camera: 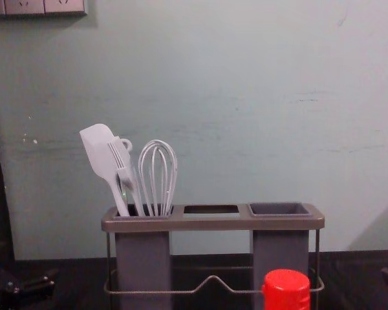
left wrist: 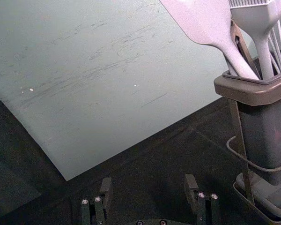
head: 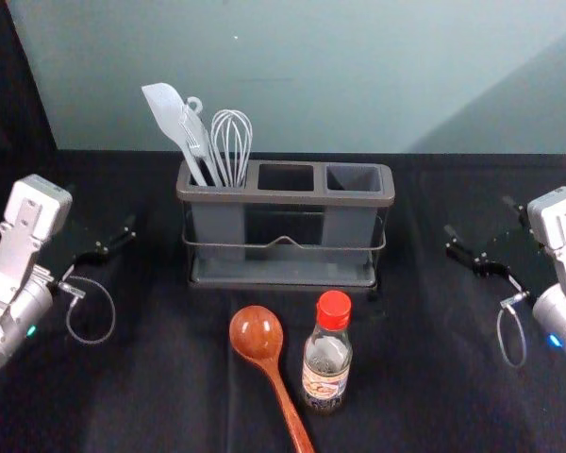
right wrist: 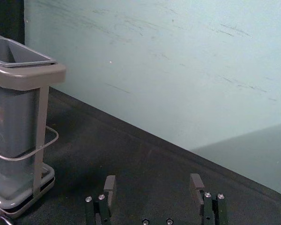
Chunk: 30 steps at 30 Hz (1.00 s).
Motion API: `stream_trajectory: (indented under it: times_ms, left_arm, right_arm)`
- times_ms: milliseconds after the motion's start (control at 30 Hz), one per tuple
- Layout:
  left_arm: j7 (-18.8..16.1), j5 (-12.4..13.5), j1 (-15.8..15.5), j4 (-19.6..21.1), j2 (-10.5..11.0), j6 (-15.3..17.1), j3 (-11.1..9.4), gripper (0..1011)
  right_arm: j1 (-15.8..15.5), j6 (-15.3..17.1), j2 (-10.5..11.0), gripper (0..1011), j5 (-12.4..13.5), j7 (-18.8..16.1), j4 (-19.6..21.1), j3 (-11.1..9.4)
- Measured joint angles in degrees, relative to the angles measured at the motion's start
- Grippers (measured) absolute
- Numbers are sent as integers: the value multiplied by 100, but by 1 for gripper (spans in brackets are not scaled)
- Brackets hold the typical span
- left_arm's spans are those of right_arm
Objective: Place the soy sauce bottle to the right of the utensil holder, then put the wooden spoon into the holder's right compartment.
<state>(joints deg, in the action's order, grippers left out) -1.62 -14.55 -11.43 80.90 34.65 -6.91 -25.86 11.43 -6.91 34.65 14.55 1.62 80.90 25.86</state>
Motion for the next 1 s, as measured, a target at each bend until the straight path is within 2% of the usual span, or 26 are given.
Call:
stream_trajectory:
  times_ms: [1000]
  left_arm:
    - [0,0,0,0,0,0,0,1000]
  right_arm:
    - [0,0,0,1002,0,0,0,0]
